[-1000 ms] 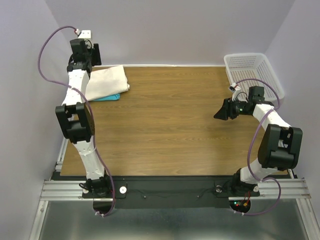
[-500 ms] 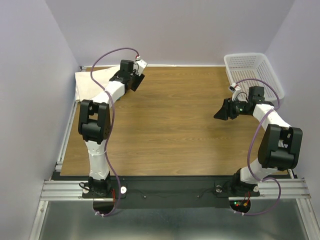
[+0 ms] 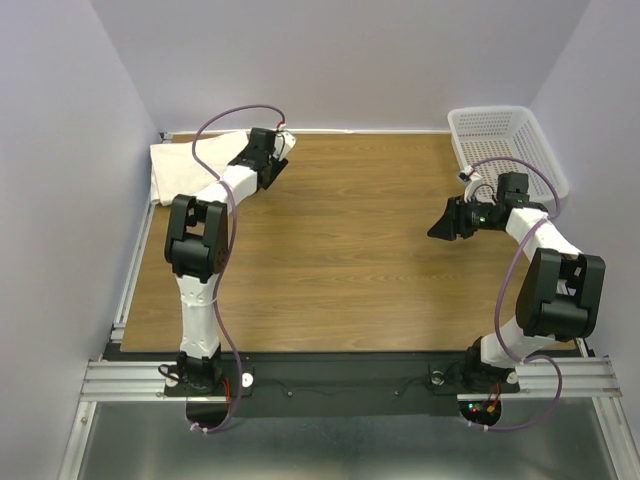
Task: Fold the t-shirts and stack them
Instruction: Neatly place the folded tshirt to the corner
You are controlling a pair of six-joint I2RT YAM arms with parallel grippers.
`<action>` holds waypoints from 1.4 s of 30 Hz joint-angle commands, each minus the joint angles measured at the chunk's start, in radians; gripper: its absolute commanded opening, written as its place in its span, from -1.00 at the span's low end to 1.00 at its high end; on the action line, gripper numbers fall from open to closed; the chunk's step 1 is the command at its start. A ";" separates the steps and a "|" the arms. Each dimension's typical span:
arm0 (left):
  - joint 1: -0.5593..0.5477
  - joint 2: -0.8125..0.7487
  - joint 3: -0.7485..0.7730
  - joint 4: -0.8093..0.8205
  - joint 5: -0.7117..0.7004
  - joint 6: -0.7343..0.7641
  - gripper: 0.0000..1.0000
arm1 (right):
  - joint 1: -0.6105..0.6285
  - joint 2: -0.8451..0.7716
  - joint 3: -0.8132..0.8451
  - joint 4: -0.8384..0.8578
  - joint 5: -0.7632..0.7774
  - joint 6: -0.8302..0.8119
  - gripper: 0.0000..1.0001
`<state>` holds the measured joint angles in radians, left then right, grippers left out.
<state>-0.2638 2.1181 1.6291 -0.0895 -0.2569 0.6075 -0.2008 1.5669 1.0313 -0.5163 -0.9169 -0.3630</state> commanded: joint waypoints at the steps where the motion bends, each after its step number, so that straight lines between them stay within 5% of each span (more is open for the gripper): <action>1: -0.009 -0.015 -0.006 0.037 -0.022 0.023 0.43 | 0.009 -0.015 0.006 0.006 -0.014 -0.008 0.16; 16: -0.012 0.069 0.012 0.071 -0.143 0.028 0.35 | 0.009 -0.013 0.006 0.002 -0.022 -0.010 0.16; 19: -0.012 0.080 0.029 0.074 -0.162 0.023 0.13 | 0.009 -0.013 0.006 0.002 -0.022 -0.008 0.16; 22: -0.012 0.075 0.031 0.085 -0.176 0.020 -0.74 | 0.009 -0.015 0.006 0.002 -0.022 -0.010 0.16; 25: -0.011 0.049 0.014 0.109 -0.176 0.021 -1.00 | 0.009 -0.013 0.006 0.002 -0.022 -0.010 0.16; 42: 0.081 -0.245 -0.095 0.191 -0.104 0.054 -1.00 | 0.009 -0.016 0.006 0.001 -0.025 -0.011 0.16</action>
<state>-0.2092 1.9682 1.5463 0.0307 -0.3851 0.6617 -0.2008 1.5669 1.0313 -0.5171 -0.9176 -0.3634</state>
